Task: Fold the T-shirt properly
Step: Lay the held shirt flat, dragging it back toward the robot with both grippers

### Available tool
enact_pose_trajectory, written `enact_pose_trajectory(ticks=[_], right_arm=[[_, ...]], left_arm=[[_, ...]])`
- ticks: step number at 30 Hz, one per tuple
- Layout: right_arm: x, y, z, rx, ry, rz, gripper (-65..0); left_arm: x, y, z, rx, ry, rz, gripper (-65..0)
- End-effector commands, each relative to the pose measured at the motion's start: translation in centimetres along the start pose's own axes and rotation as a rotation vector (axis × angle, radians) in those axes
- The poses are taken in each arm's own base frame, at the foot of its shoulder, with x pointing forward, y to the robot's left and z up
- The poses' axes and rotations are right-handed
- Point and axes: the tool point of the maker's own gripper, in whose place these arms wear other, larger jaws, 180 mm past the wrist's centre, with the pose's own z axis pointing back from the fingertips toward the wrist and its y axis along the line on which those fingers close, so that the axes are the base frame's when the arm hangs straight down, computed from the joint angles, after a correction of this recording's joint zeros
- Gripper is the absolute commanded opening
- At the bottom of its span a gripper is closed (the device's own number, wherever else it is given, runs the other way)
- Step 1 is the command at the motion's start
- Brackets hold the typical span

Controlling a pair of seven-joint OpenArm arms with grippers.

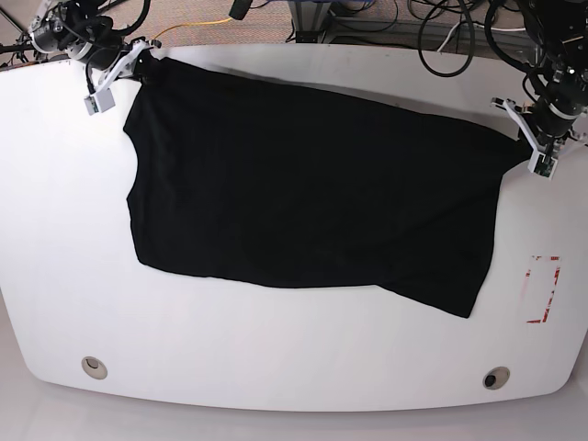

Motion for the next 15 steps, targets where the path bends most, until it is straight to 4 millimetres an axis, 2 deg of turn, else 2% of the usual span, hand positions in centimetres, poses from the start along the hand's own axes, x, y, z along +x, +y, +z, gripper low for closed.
enact_pose_trajectory(ticks=[1,6,9,15], right_arm=[[0.3,0.1,0.5,0.003,-0.018,0.011,-65.0],[0.7,0.2,0.5,0.003,-0.027,0.019,-65.0],[1.9,0.1,0.3,0.005,-0.052,0.034,-65.0],[6.6,-0.6,0.6,-0.012,-0.136,0.116,-65.0]], left_arm=[[0.4,-0.1,0.4,-0.012,-0.023,-0.022,-65.0],[0.4,-0.5,0.5,-0.023,-0.027,-0.025,-65.0],[0.9,-0.8,0.6,-0.02,-0.052,0.001,-65.0],[6.2,0.6,0.3,0.033,-0.234,0.054,-65.0]])
